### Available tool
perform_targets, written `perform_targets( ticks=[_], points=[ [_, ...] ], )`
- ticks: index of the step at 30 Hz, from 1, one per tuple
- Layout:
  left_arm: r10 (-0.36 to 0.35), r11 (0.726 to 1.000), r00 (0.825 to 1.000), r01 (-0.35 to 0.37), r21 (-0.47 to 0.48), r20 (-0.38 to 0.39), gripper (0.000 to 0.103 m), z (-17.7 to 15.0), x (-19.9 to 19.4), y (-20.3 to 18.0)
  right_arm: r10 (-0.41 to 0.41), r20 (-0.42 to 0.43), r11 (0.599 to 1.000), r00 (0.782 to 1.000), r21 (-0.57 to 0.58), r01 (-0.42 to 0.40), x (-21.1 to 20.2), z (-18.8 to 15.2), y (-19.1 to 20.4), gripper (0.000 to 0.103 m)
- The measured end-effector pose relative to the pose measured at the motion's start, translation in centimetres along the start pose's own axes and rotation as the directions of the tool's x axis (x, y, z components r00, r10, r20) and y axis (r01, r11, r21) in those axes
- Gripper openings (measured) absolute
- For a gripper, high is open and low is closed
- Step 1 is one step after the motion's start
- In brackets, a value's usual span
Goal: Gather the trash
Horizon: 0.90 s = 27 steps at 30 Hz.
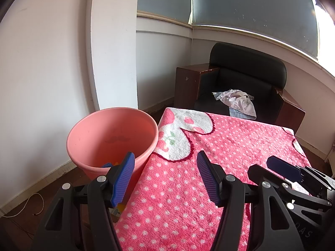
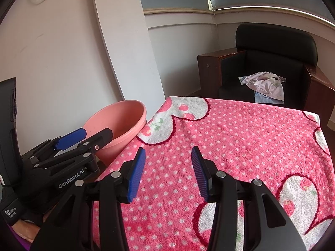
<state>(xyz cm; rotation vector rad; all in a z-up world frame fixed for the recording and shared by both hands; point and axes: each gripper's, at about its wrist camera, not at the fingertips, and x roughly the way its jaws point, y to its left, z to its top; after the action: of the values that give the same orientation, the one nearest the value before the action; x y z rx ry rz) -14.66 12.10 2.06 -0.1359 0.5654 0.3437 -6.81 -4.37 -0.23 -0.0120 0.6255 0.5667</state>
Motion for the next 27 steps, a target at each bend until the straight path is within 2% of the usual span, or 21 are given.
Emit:
perform_targets(
  ticks=[27],
  points=[
    [-0.013, 1.000, 1.000, 0.013, 0.016, -0.015, 0.061, -0.36, 0.33, -0.12, 0.002, -0.003, 1.000, 1.000, 0.002, -0.002, -0.03, -0.02, 0.03, 0.047]
  ],
)
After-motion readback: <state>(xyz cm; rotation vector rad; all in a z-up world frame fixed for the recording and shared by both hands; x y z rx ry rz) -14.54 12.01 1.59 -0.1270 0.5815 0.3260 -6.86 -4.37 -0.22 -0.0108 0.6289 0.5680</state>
